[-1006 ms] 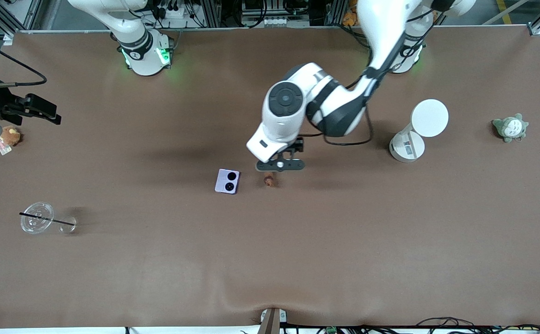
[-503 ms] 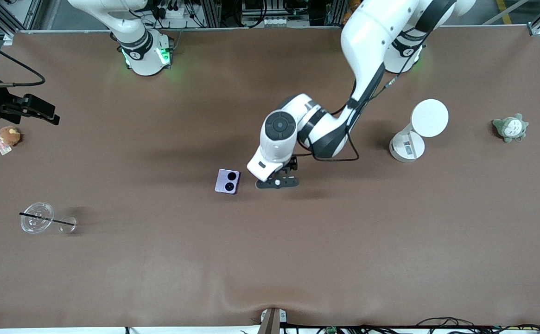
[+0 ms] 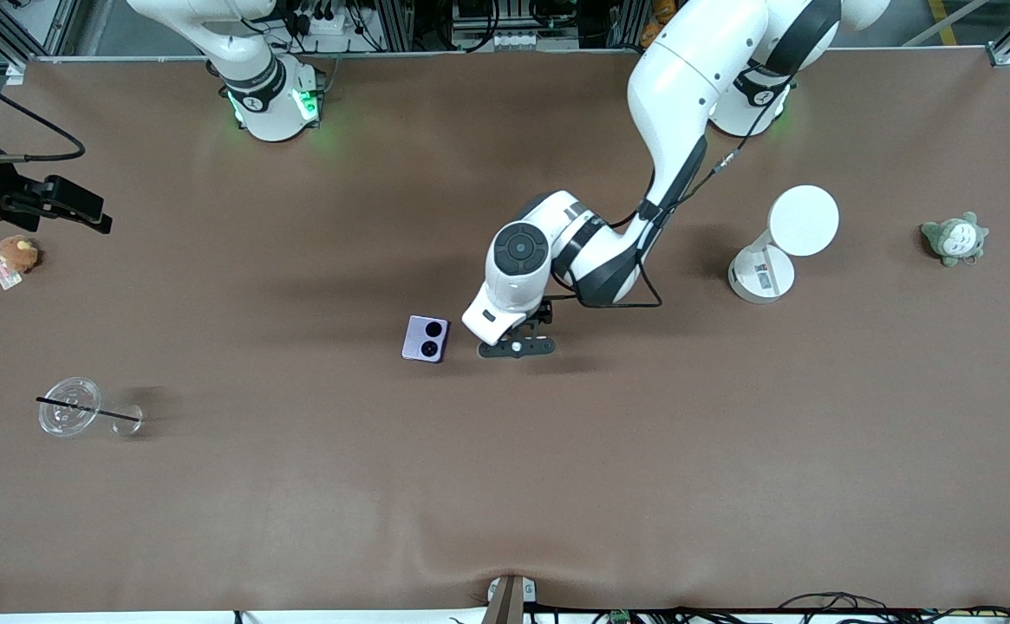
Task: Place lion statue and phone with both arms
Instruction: 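Lower the left gripper and close it on the lion statue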
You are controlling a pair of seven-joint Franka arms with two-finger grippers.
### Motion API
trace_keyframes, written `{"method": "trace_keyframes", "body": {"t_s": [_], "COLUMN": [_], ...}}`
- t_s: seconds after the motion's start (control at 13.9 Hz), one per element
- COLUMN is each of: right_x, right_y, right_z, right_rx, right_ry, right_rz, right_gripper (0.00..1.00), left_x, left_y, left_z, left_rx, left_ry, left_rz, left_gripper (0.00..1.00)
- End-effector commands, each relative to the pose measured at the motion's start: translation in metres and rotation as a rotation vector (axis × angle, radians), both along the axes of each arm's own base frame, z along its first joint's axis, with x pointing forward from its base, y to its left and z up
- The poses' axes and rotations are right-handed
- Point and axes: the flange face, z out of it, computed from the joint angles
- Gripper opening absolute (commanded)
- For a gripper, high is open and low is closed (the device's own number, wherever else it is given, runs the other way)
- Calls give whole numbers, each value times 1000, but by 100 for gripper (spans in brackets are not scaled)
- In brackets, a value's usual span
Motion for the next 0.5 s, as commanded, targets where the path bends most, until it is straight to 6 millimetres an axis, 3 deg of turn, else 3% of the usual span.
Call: {"method": "trace_keyframes", "body": {"t_s": [0.0, 0.14, 0.43], "right_x": [-3, -1, 1], "right_y": [4, 16, 47], "right_z": [5, 5, -1], "right_rx": [-8, -8, -17], "right_ry": [-8, -17, -9], "right_rz": [-9, 5, -64], "right_gripper": [100, 100, 100], "left_x": [-5, -5, -6], "left_y": [-9, -8, -7], "left_z": [-6, -8, -11], "left_rx": [17, 19, 25], "left_ry": [-14, -12, -10], "left_rz": [-4, -3, -9], "left_gripper": [82, 71, 15]}}
